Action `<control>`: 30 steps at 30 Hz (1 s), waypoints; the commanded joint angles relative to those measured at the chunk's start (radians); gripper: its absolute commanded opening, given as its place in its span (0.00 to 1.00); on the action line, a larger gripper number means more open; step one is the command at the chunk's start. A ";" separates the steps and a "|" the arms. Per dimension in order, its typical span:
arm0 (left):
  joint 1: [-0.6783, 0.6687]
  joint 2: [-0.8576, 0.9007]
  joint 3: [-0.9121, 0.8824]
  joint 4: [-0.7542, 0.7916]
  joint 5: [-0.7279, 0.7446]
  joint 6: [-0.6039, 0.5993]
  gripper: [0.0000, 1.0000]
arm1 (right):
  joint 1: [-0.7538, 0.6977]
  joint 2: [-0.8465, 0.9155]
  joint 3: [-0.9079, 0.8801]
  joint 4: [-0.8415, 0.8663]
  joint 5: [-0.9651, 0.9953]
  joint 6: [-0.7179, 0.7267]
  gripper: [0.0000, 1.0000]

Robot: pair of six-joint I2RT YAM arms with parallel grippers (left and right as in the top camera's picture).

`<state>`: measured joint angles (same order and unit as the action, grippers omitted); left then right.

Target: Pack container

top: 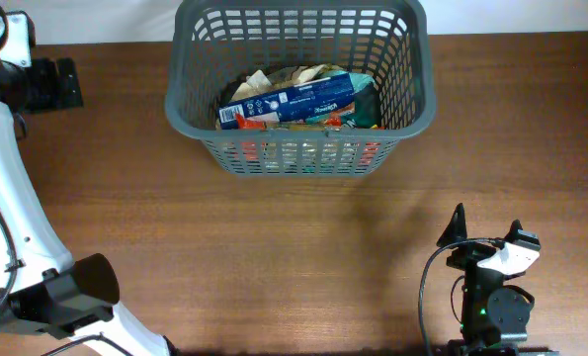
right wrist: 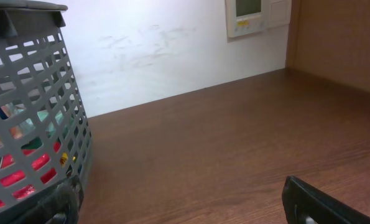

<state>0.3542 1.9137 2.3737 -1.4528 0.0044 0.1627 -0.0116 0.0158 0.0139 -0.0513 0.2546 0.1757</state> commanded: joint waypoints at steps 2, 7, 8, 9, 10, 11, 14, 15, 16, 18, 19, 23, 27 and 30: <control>0.006 0.006 -0.004 0.000 0.011 -0.013 0.99 | -0.003 -0.012 -0.008 -0.003 0.019 -0.010 0.99; 0.006 0.010 -0.004 0.000 0.011 -0.013 0.99 | -0.003 -0.012 -0.008 -0.003 0.019 -0.010 0.99; 0.006 0.010 -0.004 0.000 0.009 -0.013 0.99 | -0.003 -0.012 -0.008 -0.003 0.019 -0.010 0.99; 0.005 0.006 -0.004 0.000 0.008 -0.013 0.99 | -0.003 -0.012 -0.008 -0.003 0.019 -0.010 0.99; 0.001 0.000 -0.004 0.000 0.008 -0.013 0.99 | -0.003 -0.012 -0.008 -0.003 0.019 -0.010 0.99; -0.006 -0.013 -0.004 0.000 0.008 -0.013 0.99 | -0.003 -0.012 -0.008 -0.003 0.019 -0.010 0.99; -0.034 -0.080 -0.023 0.001 0.008 -0.013 0.99 | -0.003 -0.012 -0.008 -0.003 0.019 -0.010 0.99; -0.047 -0.110 -0.046 0.001 0.008 -0.013 0.99 | -0.003 -0.012 -0.008 -0.003 0.019 -0.010 0.99; -0.064 -0.154 -0.086 0.002 0.007 -0.013 0.99 | -0.003 -0.012 -0.008 -0.003 0.019 -0.010 0.99; -0.102 -0.255 -0.200 0.002 0.003 -0.011 0.99 | -0.003 -0.012 -0.008 -0.003 0.019 -0.010 0.99; -0.117 -0.302 -0.257 0.013 -0.014 -0.011 0.99 | -0.003 -0.012 -0.008 -0.003 0.019 -0.010 0.99; -0.180 -0.542 -0.552 0.198 -0.009 -0.017 0.99 | -0.003 -0.012 -0.008 -0.003 0.019 -0.010 0.99; -0.280 -0.850 -0.980 0.672 0.099 -0.017 0.99 | -0.003 -0.012 -0.008 -0.003 0.019 -0.010 0.99; -0.340 -1.050 -1.268 0.981 0.124 -0.017 0.99 | -0.003 -0.012 -0.008 -0.003 0.019 -0.010 0.99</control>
<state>0.0608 1.0035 1.3380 -0.5964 0.0616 0.1551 -0.0116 0.0139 0.0139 -0.0509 0.2554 0.1757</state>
